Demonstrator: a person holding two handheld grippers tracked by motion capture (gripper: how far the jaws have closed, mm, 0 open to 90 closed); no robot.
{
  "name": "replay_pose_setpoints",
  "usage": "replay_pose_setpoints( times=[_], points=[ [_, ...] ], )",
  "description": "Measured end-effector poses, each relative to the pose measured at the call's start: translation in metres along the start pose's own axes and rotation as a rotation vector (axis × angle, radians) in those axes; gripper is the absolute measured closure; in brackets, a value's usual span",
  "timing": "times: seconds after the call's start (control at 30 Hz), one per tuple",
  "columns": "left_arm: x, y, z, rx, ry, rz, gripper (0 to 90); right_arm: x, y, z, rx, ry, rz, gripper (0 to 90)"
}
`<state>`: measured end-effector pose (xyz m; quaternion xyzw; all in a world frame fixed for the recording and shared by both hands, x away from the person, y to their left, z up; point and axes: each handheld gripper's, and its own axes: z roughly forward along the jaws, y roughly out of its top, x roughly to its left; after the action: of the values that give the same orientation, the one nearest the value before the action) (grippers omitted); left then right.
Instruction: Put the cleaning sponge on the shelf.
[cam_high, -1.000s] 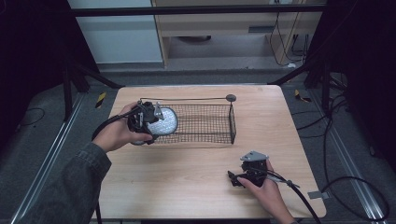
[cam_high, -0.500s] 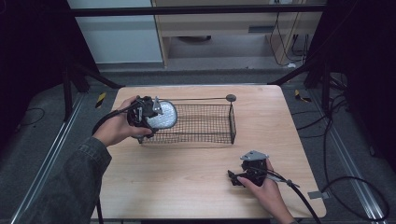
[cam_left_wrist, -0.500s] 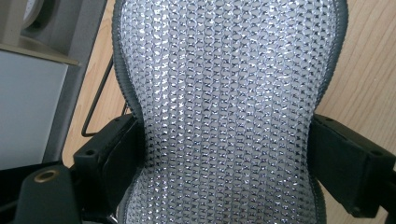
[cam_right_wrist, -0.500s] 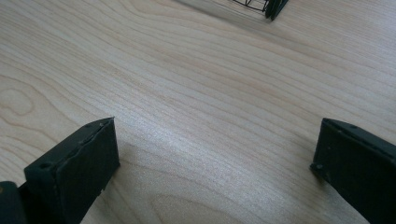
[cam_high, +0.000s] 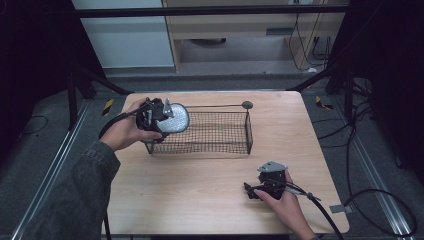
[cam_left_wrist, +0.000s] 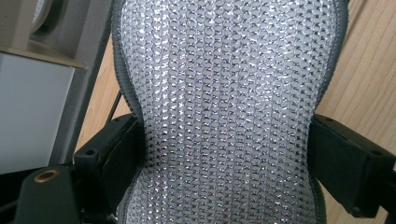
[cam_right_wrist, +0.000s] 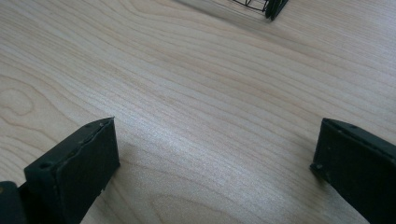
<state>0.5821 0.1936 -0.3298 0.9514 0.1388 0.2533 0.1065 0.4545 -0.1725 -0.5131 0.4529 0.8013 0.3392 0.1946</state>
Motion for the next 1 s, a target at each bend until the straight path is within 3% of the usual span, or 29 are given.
replay_pose_setpoints(
  times=[0.47, 1.0],
  points=[
    [0.004, 0.003, 0.014, -0.008, -0.001, 0.009, 13.4, 0.0, 0.0, 0.0, -0.001, 0.0, 0.0, 0.4],
    [0.016, 0.012, 0.046, 0.004, -0.035, 0.033, 13.8, 0.0, 0.0, 0.0, -0.001, -0.001, 0.0, 0.5]
  ],
)
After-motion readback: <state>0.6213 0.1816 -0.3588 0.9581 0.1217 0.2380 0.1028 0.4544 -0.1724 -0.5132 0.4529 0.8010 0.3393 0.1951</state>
